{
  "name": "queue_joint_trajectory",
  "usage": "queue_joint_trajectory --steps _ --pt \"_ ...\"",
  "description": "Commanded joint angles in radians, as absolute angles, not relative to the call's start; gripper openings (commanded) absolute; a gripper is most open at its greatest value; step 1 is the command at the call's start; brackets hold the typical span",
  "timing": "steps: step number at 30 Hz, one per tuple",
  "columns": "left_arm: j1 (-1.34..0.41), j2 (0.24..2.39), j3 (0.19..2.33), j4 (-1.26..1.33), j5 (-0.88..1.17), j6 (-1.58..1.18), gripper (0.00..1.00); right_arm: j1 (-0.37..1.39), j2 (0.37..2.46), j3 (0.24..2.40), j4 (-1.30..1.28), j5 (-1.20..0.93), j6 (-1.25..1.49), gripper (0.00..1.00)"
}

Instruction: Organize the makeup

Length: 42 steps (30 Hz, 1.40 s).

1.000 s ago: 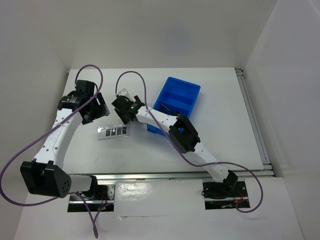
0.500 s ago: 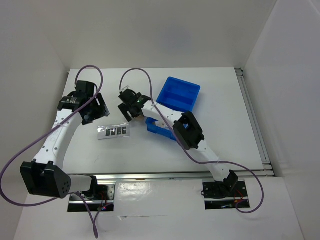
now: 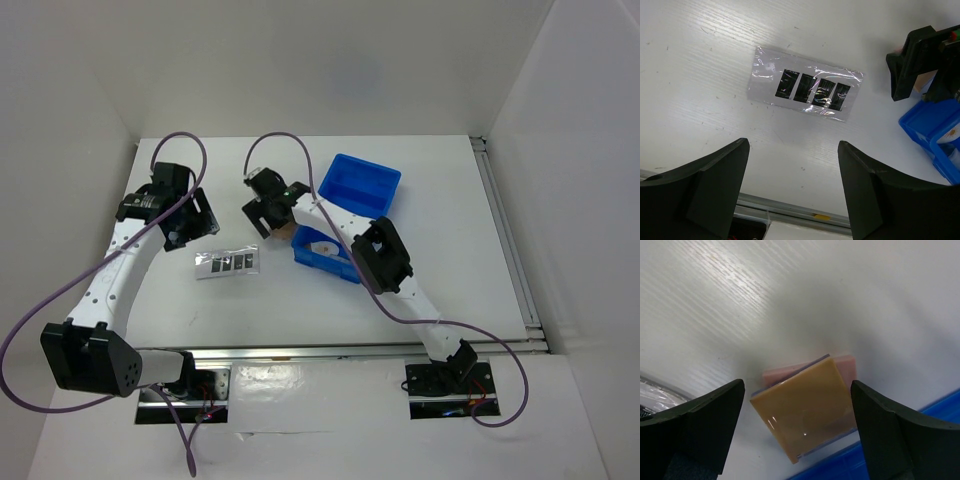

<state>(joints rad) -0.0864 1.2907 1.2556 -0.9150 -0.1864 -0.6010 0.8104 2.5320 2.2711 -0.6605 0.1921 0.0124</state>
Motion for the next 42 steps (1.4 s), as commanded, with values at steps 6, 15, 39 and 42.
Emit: queue_joint_trajectory --steps 6,15,39,42 --pt "-0.081 1.27 1.255 -0.9 -0.199 -0.578 0.85 0.819 2.488 2.327 -0.658 0.124 0.005 0.8" --pt "-0.081 1.279 1.255 -0.9 -0.199 -0.578 0.85 0.819 2.479 2.327 -0.678 0.124 0.005 0.78" --pt "-0.081 1.27 1.246 -0.891 -0.199 -0.578 0.85 0.831 2.428 2.266 -0.767 0.368 0.155 0.99" --pt "-0.081 1.27 1.246 -0.891 -0.199 -0.578 0.85 0.831 2.404 2.226 -0.767 0.368 0.164 0.99"
